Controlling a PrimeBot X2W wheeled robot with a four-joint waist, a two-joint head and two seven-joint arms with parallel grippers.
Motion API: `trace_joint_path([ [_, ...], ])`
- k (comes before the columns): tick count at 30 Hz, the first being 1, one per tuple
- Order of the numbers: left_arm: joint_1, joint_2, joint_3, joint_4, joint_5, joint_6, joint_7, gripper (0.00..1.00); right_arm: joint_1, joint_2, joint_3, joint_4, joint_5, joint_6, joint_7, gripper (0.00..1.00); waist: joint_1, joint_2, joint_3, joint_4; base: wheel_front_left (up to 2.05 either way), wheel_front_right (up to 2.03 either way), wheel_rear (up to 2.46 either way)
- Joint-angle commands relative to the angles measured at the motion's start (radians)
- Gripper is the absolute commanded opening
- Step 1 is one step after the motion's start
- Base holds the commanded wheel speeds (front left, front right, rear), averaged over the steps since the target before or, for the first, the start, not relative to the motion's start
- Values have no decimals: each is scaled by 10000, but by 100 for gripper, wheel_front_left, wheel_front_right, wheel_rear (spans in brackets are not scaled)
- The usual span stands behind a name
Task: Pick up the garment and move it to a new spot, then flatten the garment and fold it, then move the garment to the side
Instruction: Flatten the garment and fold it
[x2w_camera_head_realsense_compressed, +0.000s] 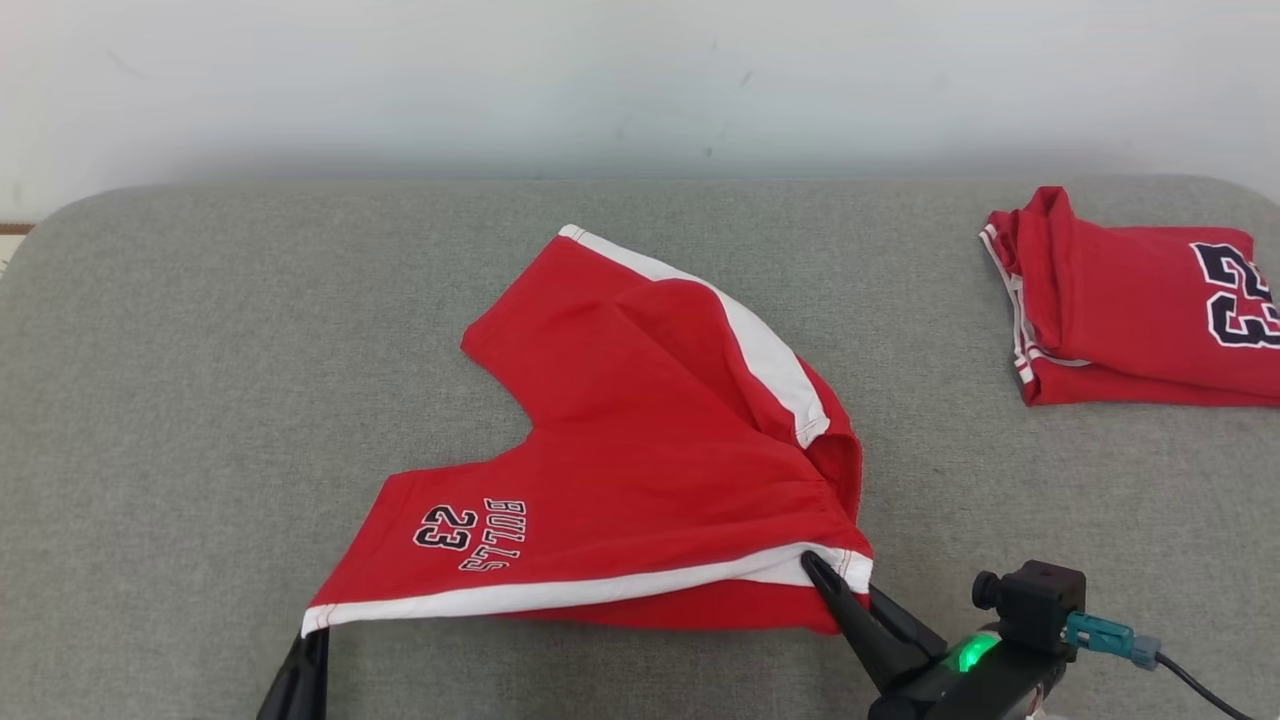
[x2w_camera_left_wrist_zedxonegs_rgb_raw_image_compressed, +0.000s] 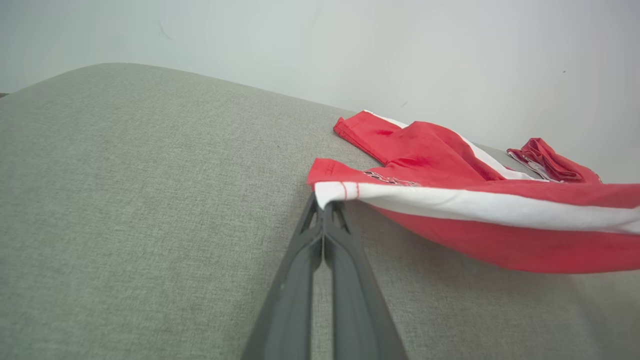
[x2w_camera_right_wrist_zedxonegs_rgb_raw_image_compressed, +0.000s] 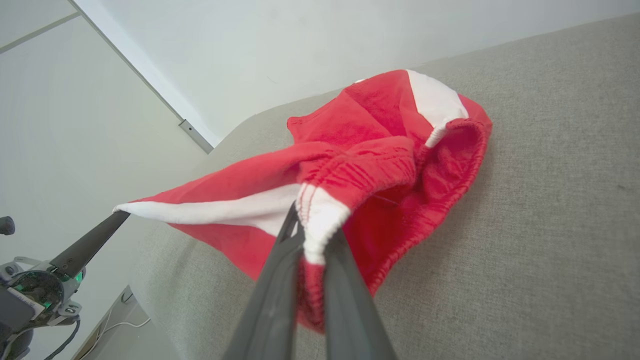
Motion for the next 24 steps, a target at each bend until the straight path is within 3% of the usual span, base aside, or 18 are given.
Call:
trace_joint_path([
  [1,8,-12,155,49,189,-121,-45,0,-78,37,-42,-94,-252,4,-13,0,1,1,-36,-48,0,0,0],
  [7,-653,203,347,1,612,-421,-45,0,-269,252,-324,-317,-615,4,-13,0,1,1,-122,-165,0,0,0],
  [12,-1744,731,251,251,834,-679,217,0,-344,539,-722,-248,-662,4,-13,0,1,1,-83,-373,0,0,0],
  [19,-3397,1451,-23,882,667,-1014,883,0,-823,1077,-893,41,-528,4,47,0,1,1,282,-1004,0,0,0],
  [24,-5090,2249,-279,1762,349,-1160,1510,0,-1621,1857,-1120,839,-391,4,146,0,1,1,1057,-1800,0,0,0],
])
